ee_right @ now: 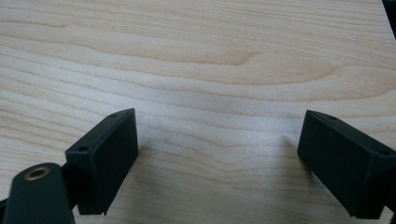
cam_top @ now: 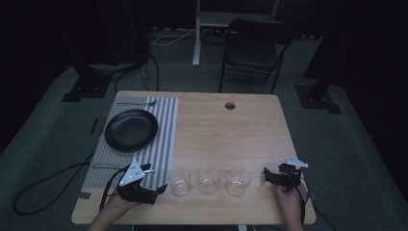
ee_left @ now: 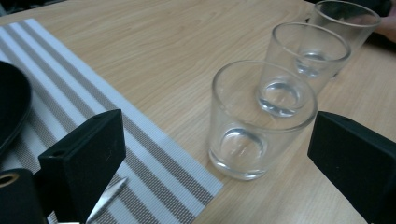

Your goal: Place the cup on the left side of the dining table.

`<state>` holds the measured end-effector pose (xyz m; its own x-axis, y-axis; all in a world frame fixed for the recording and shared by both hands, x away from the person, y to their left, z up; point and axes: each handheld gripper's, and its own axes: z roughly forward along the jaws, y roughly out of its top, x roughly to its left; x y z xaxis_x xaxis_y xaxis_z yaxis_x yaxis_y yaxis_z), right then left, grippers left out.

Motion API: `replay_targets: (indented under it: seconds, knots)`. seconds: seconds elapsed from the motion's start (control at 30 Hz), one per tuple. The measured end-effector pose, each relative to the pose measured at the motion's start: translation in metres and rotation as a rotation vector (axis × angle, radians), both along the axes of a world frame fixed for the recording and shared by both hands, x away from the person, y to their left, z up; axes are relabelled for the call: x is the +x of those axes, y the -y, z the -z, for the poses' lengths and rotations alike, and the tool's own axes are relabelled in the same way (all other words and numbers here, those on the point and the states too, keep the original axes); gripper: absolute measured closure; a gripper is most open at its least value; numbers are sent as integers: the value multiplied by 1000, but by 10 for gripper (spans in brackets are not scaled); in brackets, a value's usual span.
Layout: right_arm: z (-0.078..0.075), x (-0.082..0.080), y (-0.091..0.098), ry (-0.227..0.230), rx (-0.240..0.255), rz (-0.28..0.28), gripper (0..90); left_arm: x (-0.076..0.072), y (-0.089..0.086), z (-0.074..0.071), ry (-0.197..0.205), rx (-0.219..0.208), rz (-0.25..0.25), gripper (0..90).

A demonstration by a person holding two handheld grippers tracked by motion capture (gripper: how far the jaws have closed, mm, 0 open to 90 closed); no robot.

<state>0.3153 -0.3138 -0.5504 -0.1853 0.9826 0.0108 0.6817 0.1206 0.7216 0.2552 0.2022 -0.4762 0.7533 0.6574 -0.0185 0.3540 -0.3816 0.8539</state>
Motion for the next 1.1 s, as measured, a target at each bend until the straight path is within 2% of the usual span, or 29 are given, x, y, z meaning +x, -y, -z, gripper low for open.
replay_targets:
  seconds: [0.1, 0.67, 0.9, 1.1]
  knots:
    - [0, 0, 0, 0, 0, 0, 118, 3, 7, -3, -2, 11, 26, 47]
    - [0, 0, 0, 1, -1, -1, 118, 13, 34, -13, 0, 41, 105, 47]
    - [0, 0, 0, 1, -1, -1, 118, 15, 47, -14, 0, 67, 133, 48]
    - [0, 0, 0, 1, -1, -1, 118, 19, 55, -15, -7, 70, 157, 48]
